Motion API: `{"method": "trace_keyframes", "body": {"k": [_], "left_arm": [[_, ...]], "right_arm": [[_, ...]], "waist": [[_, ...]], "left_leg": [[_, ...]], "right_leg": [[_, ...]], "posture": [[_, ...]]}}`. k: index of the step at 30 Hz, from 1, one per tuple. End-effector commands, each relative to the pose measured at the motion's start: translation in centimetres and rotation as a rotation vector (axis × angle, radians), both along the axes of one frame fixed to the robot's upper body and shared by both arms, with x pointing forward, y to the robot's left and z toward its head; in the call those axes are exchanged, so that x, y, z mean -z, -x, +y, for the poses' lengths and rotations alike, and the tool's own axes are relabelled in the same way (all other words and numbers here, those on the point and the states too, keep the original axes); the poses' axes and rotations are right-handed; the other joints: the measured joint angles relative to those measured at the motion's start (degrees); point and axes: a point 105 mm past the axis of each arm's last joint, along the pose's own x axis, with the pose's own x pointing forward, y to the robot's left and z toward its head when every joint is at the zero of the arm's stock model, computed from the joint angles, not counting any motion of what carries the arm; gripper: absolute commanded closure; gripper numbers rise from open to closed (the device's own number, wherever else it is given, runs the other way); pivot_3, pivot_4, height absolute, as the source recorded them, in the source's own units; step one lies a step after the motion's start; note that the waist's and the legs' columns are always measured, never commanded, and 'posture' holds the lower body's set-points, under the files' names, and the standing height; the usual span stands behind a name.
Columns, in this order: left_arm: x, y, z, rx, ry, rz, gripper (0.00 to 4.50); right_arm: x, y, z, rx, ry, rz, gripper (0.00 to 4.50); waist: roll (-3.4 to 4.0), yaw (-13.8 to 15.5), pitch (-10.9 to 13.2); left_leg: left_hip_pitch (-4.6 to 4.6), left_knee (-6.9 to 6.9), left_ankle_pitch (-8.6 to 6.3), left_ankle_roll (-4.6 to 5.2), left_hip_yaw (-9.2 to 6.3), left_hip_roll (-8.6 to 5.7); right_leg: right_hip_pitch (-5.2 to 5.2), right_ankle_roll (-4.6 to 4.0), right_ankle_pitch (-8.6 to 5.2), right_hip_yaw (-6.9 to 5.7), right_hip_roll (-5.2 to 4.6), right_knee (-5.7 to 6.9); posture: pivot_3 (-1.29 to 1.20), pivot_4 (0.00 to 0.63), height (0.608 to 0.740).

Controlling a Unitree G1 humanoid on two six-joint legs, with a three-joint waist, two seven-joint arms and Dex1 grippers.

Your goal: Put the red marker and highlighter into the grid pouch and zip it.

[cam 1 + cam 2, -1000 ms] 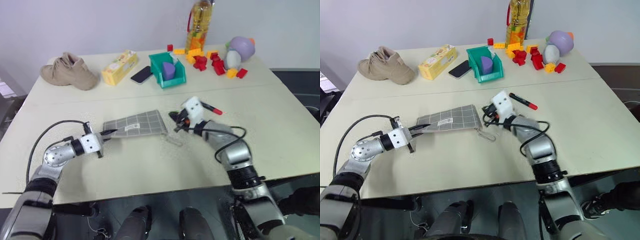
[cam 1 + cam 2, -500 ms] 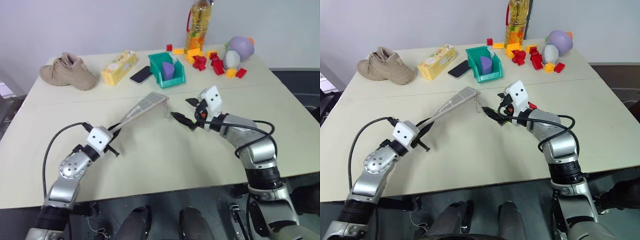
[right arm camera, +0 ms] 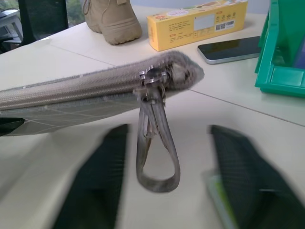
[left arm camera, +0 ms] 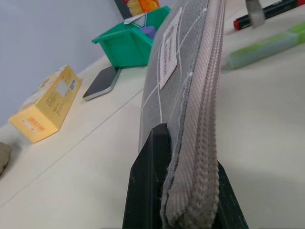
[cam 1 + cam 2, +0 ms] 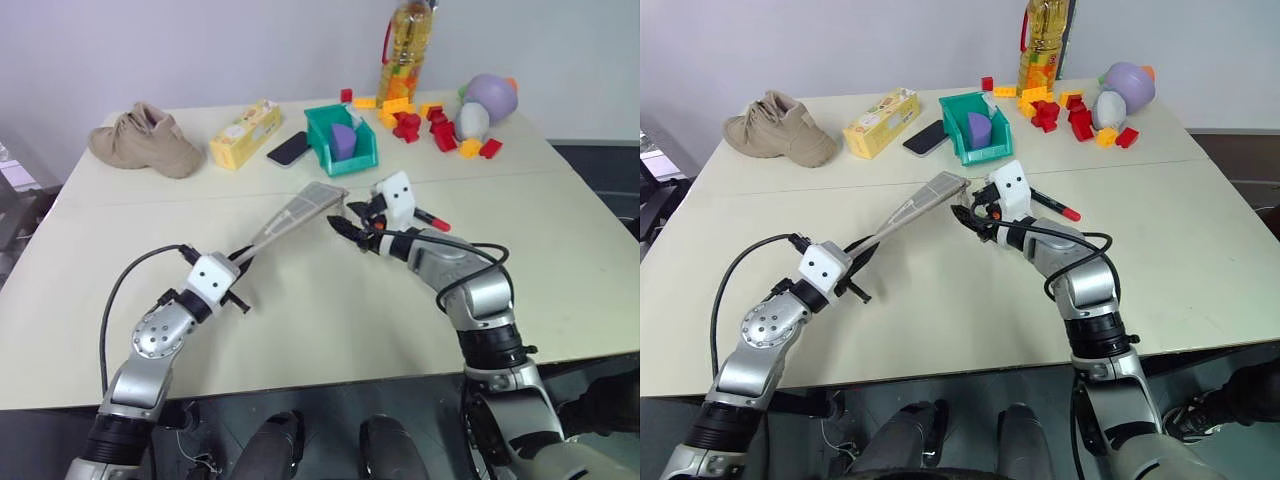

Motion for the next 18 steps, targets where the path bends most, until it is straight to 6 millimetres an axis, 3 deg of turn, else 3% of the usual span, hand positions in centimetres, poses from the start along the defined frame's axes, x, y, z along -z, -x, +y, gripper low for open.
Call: {"method": "trace_keyframes", "body": {"k": [1, 2, 10, 18], "left_arm": [[-1.0, 0.2, -0.5, 0.014, -0.01, -0.043, 4.5], [-1.0, 0.2, -0.6, 0.013, -0.01, -0.043, 4.5], [-0.8, -0.3, -1.2, -0.005, -0.007, -0.018, 4.5], [-1.0, -0.3, -3.5, 0.024, 0.029, 0.0, 4.5]], "right_arm": [[-2.3, 0.3, 0.9, -0.038, -0.016, -0.081, 4.1], [-2.4, 0.4, 1.1, -0.042, -0.014, -0.085, 4.47], [-2.3, 2.6, 3.6, -0.185, 0.139, -0.15, 4.47], [-2.0, 5.1, 7.4, -0.334, 0.228, -0.2, 4.47]], "waist": [[0.0, 0.0, 0.0], [0.0, 0.0, 0.0], [0.0, 0.0, 0.0], [0.0, 0.0, 0.0]], "left_leg": [[0.0, 0.0, 0.0, 0.0, 0.0, 0.0], [0.0, 0.0, 0.0, 0.0, 0.0, 0.0], [0.0, 0.0, 0.0, 0.0, 0.0, 0.0], [0.0, 0.02, 0.0, 0.0, 0.0, 0.0]], "right_leg": [[0.0, 0.0, 0.0, 0.0, 0.0, 0.0], [0.0, 0.0, 0.0, 0.0, 0.0, 0.0], [0.0, 0.0, 0.0, -0.01, 0.0, 0.0], [0.0, 0.0, 0.0, -0.01, 0.0, 0.0]], "posture": [[0.0, 0.15, 0.74], [0.0, 0.15, 0.74], [0.0, 0.15, 0.74], [0.0, 0.15, 0.74]]}}
